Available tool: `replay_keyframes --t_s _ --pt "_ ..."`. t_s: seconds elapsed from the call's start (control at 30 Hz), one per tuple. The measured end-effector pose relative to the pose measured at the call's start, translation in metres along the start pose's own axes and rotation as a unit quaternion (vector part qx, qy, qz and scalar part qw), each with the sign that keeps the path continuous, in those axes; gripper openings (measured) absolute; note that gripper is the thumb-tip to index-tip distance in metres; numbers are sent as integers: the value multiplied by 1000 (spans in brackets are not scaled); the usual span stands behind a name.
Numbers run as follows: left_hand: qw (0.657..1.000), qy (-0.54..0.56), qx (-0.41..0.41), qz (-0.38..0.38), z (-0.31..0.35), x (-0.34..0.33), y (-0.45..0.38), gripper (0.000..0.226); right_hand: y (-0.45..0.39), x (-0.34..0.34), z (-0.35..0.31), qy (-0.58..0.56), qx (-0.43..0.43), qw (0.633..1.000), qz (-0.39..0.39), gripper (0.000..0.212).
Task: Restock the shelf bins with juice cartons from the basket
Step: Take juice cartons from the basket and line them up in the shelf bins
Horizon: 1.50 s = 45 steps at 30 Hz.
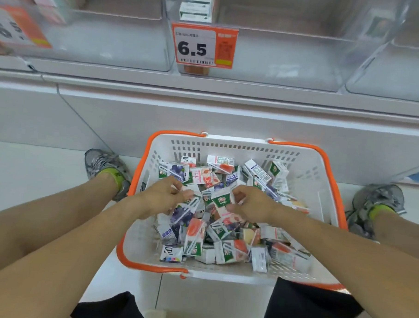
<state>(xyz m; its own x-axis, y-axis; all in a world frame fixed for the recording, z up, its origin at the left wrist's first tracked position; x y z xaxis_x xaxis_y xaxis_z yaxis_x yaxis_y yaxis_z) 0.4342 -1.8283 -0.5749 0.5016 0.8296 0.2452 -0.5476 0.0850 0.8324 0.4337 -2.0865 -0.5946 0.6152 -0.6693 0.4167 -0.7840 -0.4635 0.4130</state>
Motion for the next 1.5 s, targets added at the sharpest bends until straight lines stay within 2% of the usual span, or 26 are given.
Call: replay_keyframes --t_s 0.1,0.13,0.2,0.23,0.33,0.47,0.63,0.7,0.87,1.0,1.07,1.13,1.2,1.37,1.5 --pt "989 133 7 63 8 0 1 43 6 14 -17 -123 -25 992 18 22" --pt "985 162 9 63 13 0 4 53 9 18 -23 -159 -31 987 19 17" --pt "976 218 25 10 20 -1 6 91 15 26 -35 -221 -31 974 27 14" --pt "970 239 31 -26 24 -2 7 99 18 29 -40 -247 -27 968 28 16" --pt "961 256 -15 -100 43 -9 25 71 29 38 -57 -287 -14 958 22 28" --pt "981 161 -87 -61 60 -25 49 62 45 51 -80 -292 26 956 29 15" --pt "975 190 -110 -29 64 -19 75 48 50 54 -105 -261 65 962 45 49" --pt "973 202 -108 -16 62 -8 85 52 46 46 -114 -259 75 962 54 59" --pt "970 186 -153 42 61 34 116 63 34 30 -157 -272 131 949 95 35" --pt "954 198 -189 118 74 94 162 45 17 30 -219 -289 203 927 129 45" --pt "934 219 -213 187 80 138 183 44 4 31 -256 -287 244 913 155 38" --pt "895 285 -231 252 76 179 191 47 -14 34 -293 -283 282 898 182 34" --pt "871 324 -232 287 68 207 190 40 -40 38 -330 -260 315 890 203 34" --pt "861 384 -218 254 51 235 179 25 -126 44 -410 -212 384 870 226 30" --pt "860 394 -214 242 42 247 165 37 -209 44 -447 -121 372 891 231 28"
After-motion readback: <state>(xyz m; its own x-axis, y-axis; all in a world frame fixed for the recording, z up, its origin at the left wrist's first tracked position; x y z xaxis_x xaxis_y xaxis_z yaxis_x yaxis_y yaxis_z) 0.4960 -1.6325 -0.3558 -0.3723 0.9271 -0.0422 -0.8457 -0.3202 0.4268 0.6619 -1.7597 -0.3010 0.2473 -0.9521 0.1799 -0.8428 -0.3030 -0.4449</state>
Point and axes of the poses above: each hand's wrist, its own y-axis away from the middle knuckle, its own x-axis out of the back of the hand, z = x × y, the point moved 1 cm from there along -y, towards the middle knuckle, and after that the axes turned 14 degrees about x, right-handed, at the moved point
